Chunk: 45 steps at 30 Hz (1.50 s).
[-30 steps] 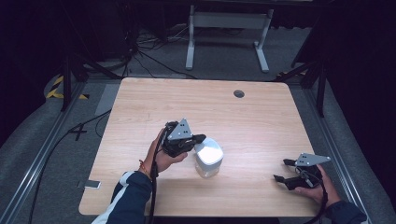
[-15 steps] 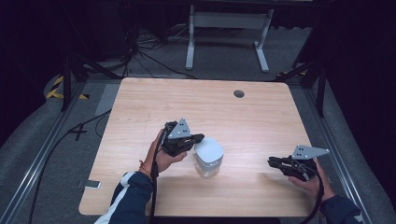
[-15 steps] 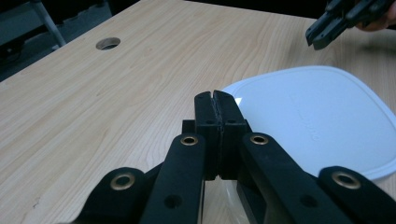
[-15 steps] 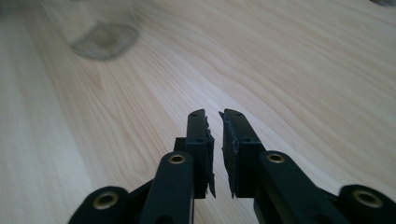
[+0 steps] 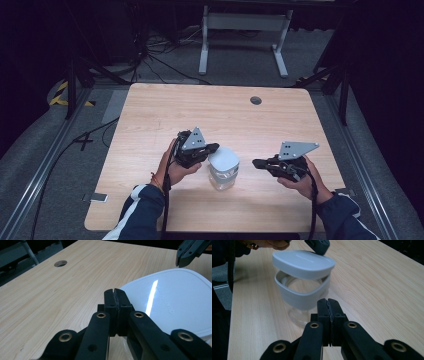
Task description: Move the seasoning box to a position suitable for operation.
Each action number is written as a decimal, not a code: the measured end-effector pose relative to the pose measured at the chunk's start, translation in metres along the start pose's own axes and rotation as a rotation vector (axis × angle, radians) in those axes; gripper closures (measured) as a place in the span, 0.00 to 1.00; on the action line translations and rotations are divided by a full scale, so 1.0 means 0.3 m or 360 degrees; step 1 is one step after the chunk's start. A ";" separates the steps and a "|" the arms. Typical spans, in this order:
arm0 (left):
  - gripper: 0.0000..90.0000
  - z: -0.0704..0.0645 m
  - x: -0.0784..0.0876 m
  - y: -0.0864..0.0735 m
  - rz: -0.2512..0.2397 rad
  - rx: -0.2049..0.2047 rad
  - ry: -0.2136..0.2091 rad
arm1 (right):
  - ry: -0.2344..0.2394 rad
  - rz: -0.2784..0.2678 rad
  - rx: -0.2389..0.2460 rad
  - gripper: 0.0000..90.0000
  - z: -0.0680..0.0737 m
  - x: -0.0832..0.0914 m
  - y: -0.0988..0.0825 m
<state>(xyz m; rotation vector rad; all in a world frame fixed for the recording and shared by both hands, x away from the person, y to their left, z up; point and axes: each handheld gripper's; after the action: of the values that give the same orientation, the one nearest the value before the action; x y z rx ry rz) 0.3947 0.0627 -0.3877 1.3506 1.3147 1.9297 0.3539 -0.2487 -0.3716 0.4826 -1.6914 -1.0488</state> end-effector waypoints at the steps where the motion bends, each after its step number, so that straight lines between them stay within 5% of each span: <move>1: 1.00 -0.003 0.000 -0.001 -0.0001 0.0014 -0.0008 | 0.0022 0.0015 0.0006 1.00 0.008 -0.018 0.015; 9: 1.00 -0.001 -0.002 -0.001 0.0003 0.0029 0.0000 | 0.0106 0.0043 0.0042 1.00 0.050 -0.075 0.073; 20: 1.00 0.003 -0.009 -0.006 0.0029 0.0025 0.0023 | 0.0108 0.0119 0.0060 1.00 0.062 -0.103 0.070; 36: 0.96 0.011 -0.022 -0.025 0.0059 0.0044 0.0071 | 0.0038 -0.0053 0.0081 1.00 0.072 -0.092 0.105; 43: 0.89 0.016 0.066 -0.067 0.0117 0.0075 0.0182 | 0.0047 -0.0059 0.0089 1.00 0.059 -0.108 0.112; 45: 0.88 0.011 0.122 -0.118 0.0148 0.0101 0.0245 | 0.0053 -0.0059 0.0096 1.00 0.051 -0.113 0.112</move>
<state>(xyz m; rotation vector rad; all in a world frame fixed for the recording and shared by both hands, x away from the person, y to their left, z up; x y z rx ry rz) 0.3766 0.1084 -0.4014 1.3378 1.4186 2.1073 0.3585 -0.1994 -0.3638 0.5692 -1.6944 -1.0132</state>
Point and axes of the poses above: each handheld gripper's, and its own axes: x roughly backward along the jaws, y roughly out of its top, z roughly to its left, and after that the axes turned 1 degree about x, right-handed
